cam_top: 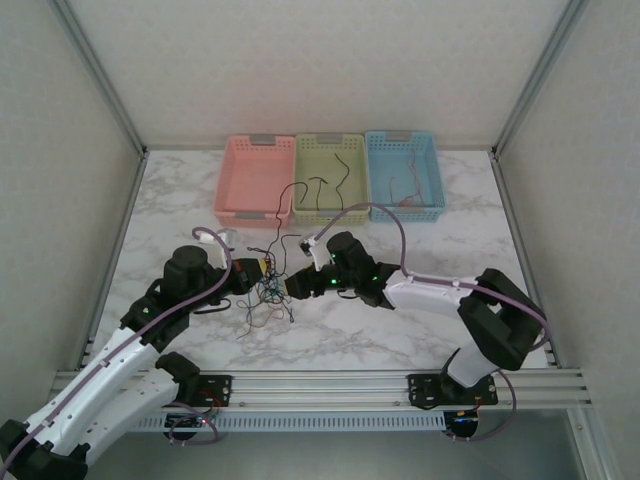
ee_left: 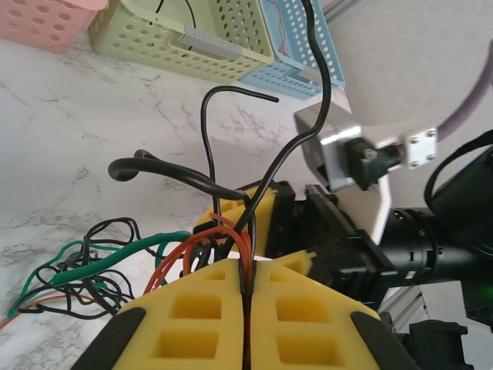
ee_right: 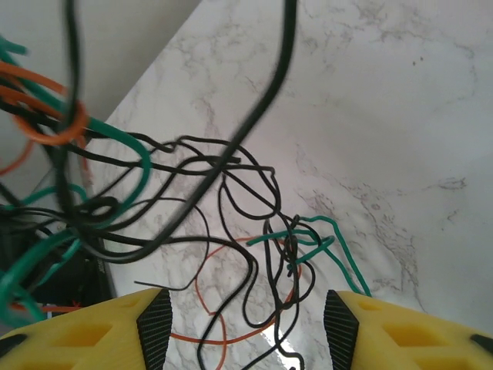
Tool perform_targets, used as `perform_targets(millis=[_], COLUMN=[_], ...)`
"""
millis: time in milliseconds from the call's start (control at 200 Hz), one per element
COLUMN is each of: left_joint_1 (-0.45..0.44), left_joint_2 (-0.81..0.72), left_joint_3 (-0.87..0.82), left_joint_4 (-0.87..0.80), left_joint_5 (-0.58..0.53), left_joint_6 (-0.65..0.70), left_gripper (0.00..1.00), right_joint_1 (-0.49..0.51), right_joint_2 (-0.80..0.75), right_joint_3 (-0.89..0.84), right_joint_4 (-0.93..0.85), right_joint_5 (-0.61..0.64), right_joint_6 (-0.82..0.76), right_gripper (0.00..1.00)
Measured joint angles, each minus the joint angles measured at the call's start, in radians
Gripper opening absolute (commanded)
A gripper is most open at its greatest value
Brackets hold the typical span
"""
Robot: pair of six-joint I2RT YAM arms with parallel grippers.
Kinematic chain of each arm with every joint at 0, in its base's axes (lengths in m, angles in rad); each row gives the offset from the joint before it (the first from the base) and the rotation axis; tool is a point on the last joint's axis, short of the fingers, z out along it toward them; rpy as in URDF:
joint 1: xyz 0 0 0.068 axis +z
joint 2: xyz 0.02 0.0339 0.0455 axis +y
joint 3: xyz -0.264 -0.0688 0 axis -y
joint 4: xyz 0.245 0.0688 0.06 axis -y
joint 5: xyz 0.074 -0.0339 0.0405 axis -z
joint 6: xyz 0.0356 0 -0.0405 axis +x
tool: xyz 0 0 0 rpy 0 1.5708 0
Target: Untangle the cables
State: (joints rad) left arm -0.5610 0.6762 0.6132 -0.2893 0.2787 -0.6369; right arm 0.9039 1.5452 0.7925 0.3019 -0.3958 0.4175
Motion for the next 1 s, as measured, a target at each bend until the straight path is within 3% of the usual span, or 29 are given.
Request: perform_targets(millis=[265, 426, 511, 646, 866, 1001], left_joint_1=[0.0, 0.0, 0.0, 0.0, 0.0, 0.0], left_joint_2=[-0.002, -0.003, -0.005, -0.014, -0.026, -0.043], left_joint_3=[0.0, 0.0, 0.0, 0.0, 0.0, 0.0], left_joint_4=[0.0, -0.001, -0.005, -0.009, -0.042, -0.09], left_joint_5=[-0.003, -0.003, -0.003, -0.008, -0.056, -0.11], left_joint_6=[0.0, 0.0, 0.0, 0.0, 0.005, 0.008], left_gripper=[0.0, 0.0, 0.0, 0.0, 0.0, 0.0], right_joint_1=[0.021, 0.034, 0.034, 0.034, 0.027, -0.071], right_joint_2=[-0.003, 0.043, 0.053, 0.054, -0.028, -0.162], right_joint_3=[0.0, 0.0, 0.0, 0.005, 0.006, 0.003], right_joint_4=[0.025, 0.023, 0.02, 0.016, -0.091, -0.187], right_joint_5=[0.002, 0.003, 0.006, 0.01, 0.111, 0.179], right_joint_6=[0.018, 0.026, 0.025, 0.021, -0.021, -0.056], right_gripper=[0.55, 0.45, 0.35, 0.0, 0.0, 0.0])
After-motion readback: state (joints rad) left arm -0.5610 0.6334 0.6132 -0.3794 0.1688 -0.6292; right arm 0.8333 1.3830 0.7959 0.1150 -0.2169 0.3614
